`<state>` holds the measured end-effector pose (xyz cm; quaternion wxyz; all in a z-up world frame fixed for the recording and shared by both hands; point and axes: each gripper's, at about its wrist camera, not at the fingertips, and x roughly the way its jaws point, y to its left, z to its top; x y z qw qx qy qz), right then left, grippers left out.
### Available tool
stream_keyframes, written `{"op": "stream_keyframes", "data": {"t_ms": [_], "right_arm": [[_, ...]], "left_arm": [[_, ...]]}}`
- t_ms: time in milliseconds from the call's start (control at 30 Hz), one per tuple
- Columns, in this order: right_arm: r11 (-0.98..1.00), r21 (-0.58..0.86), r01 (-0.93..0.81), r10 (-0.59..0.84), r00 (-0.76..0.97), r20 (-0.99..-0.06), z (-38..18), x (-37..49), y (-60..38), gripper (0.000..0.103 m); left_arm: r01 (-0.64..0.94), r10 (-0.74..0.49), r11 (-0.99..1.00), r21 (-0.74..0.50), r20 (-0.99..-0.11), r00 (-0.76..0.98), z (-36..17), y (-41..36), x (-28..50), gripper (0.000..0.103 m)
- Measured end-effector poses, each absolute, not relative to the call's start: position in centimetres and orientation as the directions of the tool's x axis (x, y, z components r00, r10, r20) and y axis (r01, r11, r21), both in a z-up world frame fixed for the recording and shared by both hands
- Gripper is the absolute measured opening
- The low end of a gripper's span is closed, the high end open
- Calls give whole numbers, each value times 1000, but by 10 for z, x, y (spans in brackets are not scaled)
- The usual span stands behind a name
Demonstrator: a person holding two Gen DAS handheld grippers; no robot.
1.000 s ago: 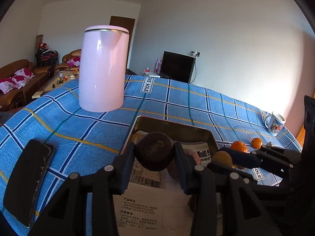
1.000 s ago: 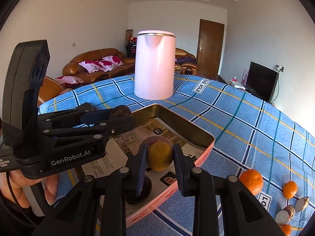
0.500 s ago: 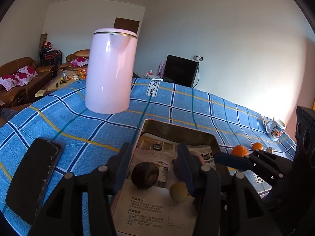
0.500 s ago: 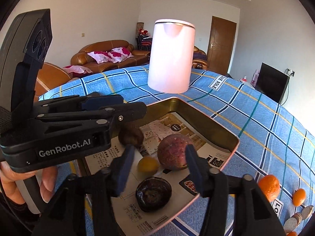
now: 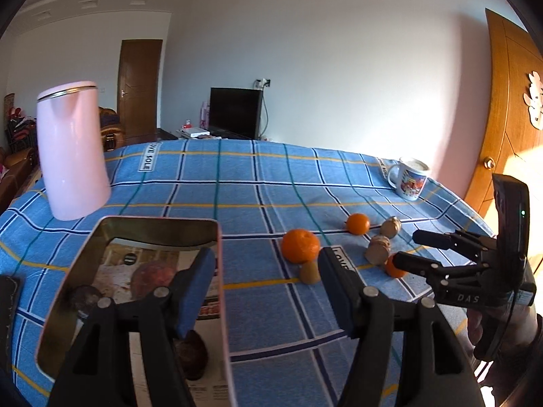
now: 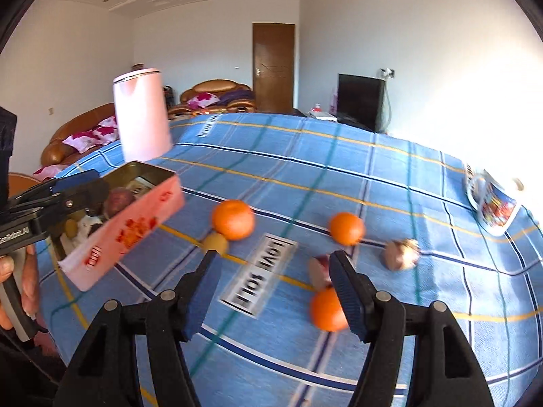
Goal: Organize fruits
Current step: 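Grasp the large orange with the right tool while the left tool grasps a small yellow fruit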
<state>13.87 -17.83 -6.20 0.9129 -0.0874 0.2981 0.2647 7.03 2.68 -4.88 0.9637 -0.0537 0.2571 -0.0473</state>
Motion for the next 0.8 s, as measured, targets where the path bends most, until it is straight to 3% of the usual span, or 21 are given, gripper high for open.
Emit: {"op": "stream_keyframes", "data": {"t_ms": [333, 467, 600, 733, 800], "right_arm": [[848, 102, -521, 434, 570, -698, -84, 166, -203, 66], [846, 106, -522, 430, 552, -714, -88, 170, -204, 48], [843, 122, -524, 435, 530, -728, -92, 175, -204, 40], [842, 124, -525, 437, 529, -728, -92, 175, -204, 40], [842, 124, -525, 437, 529, -728, -92, 175, -204, 40]], "left_arm": [[123, -148, 989, -83, -623, 768, -74, -22, 116, 65], [132, -156, 987, -88, -666, 730, -82, -27, 129, 65], [135, -170, 985, -105, -704, 689, -89, -29, 140, 64], [137, -185, 983, -125, -731, 657, -95, -30, 149, 56], [144, -204, 979, -145, -749, 631, -99, -30, 156, 47]]}}
